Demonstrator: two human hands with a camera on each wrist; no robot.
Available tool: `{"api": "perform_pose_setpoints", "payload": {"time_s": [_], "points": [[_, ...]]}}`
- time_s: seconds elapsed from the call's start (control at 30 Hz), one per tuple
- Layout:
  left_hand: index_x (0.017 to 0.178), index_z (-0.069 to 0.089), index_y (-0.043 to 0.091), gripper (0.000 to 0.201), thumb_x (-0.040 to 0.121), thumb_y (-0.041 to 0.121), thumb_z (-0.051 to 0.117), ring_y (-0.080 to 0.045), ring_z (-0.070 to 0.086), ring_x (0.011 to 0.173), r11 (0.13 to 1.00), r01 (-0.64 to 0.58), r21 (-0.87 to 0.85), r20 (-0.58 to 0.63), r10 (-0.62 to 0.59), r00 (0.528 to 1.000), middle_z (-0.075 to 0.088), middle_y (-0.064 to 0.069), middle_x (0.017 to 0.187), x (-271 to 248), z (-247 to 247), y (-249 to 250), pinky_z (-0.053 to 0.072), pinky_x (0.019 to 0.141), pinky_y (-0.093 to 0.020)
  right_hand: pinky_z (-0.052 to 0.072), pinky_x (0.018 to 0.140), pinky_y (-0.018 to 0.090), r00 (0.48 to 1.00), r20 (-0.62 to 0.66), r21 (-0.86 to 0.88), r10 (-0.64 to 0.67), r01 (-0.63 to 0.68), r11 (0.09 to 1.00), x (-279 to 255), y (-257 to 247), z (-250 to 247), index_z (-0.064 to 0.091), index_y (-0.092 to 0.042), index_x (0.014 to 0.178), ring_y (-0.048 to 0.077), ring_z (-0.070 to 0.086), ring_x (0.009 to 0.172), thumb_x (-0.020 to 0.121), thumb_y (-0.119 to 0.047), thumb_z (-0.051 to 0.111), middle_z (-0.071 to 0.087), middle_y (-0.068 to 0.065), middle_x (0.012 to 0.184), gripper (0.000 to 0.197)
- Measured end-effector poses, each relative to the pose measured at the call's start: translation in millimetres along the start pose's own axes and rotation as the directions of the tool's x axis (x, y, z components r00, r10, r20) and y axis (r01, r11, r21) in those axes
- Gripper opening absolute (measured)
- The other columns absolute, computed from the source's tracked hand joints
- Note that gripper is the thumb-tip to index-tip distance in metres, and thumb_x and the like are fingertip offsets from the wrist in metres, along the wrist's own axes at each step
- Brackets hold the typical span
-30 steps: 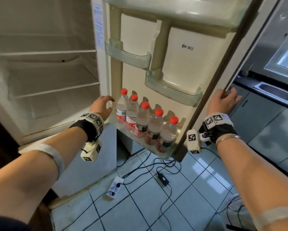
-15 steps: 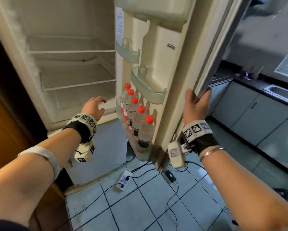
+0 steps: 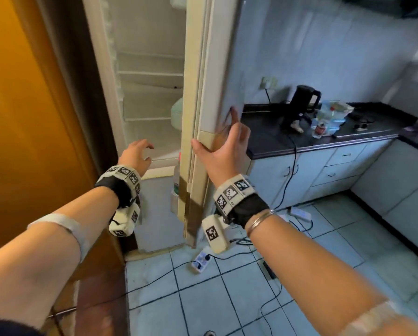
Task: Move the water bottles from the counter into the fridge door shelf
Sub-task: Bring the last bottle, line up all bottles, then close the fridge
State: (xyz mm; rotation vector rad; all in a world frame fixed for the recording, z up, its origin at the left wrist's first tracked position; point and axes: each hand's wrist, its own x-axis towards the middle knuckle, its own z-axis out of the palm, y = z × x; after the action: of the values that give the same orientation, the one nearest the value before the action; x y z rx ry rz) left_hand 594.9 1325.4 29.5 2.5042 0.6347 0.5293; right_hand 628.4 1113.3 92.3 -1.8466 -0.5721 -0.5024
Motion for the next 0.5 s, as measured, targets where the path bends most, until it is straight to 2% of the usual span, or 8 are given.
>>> {"api": "perform_pose_setpoints", "payload": {"time_s": [0.07,0.17,0.23,0.3,0.37,0.4,0.5], "points": [[0.117,0.055,0.015,0.033,0.085,0.008,0.055,-0.033,0.052,0.115,0.998,0.055,0.022,-0.010,-0.055,0.998,0.053,-0.013,0.128,-3.6,-9.9,-14.4,0.042,0.097,-0.040,0.038,0.086,0.018,0.998,0.068,0.023,-0.001,0.000,1.000,0.9,-8.4,21.1,0.021,-0.026,0.143,0.021,0.037,0.124,0.064,-0.036,0.081,0.034,0.007,0.134,0.100],[0.120,0.054,0.016,0.034,0.087,0.008,0.054,-0.030,0.052,0.117,0.993,0.112,0.035,-0.055,-0.110,0.992,0.051,-0.011,0.131,-5.5,-25.1,-34.9,0.043,0.097,-0.039,0.036,0.085,0.019,0.989,0.151,0.045,-0.004,-0.003,0.999,5.9,-16.1,53.3,0.017,-0.028,0.145,0.021,0.036,0.124,0.066,-0.033,0.080,0.032,0.007,0.135,0.101],[0.121,0.053,0.016,0.034,0.088,0.008,0.054,-0.030,0.052,0.117,0.988,0.146,0.043,-0.091,-0.141,0.986,0.051,-0.011,0.131,-4.2,-33.1,-45.7,0.044,0.096,-0.037,0.042,0.085,0.022,0.981,0.192,0.036,-0.037,0.031,0.999,10.3,-19.0,73.7,0.017,-0.026,0.145,0.024,0.038,0.122,0.067,-0.030,0.080,0.032,0.009,0.135,0.100],[0.122,0.053,0.016,0.034,0.088,0.008,0.053,-0.031,0.052,0.118,0.983,0.180,0.042,-0.127,-0.173,0.977,0.051,-0.012,0.131,-1.9,-39.7,-53.4,0.045,0.096,-0.038,0.051,0.087,0.029,0.967,0.244,0.033,-0.069,0.063,0.997,16.7,-21.6,93.7,0.018,-0.023,0.145,0.027,0.040,0.122,0.069,-0.029,0.080,0.032,0.011,0.135,0.098],[0.121,0.053,0.016,0.033,0.089,0.008,0.053,-0.031,0.052,0.118,0.978,0.202,0.045,-0.152,-0.193,0.969,0.052,-0.011,0.132,2.3,-45.0,-60.5,0.046,0.095,-0.037,0.054,0.089,0.037,0.950,0.301,0.039,-0.079,0.071,0.997,25.5,-24.1,114.1,0.017,-0.025,0.145,0.028,0.043,0.121,0.070,-0.027,0.079,0.033,0.012,0.134,0.098],[0.121,0.052,0.016,0.033,0.089,0.008,0.053,-0.030,0.052,0.119,0.976,0.212,0.048,-0.160,-0.202,0.966,0.052,-0.011,0.132,5.3,-47.5,-63.9,0.045,0.095,-0.036,0.054,0.089,0.037,0.942,0.324,0.046,-0.082,0.071,0.996,30.5,-25.9,123.5,0.015,-0.028,0.145,0.029,0.045,0.119,0.070,-0.027,0.079,0.035,0.012,0.133,0.099],[0.121,0.052,0.016,0.033,0.089,0.009,0.053,-0.029,0.052,0.118,0.968,0.246,0.057,-0.203,-0.230,0.952,0.053,-0.011,0.131,17.3,-54.7,-73.1,0.045,0.095,-0.035,0.049,0.079,0.025,0.920,0.374,0.083,-0.113,0.088,0.993,47.0,-28.1,151.1,0.013,-0.033,0.146,0.027,0.053,0.109,0.071,-0.023,0.079,0.041,0.012,0.125,0.100]]}}
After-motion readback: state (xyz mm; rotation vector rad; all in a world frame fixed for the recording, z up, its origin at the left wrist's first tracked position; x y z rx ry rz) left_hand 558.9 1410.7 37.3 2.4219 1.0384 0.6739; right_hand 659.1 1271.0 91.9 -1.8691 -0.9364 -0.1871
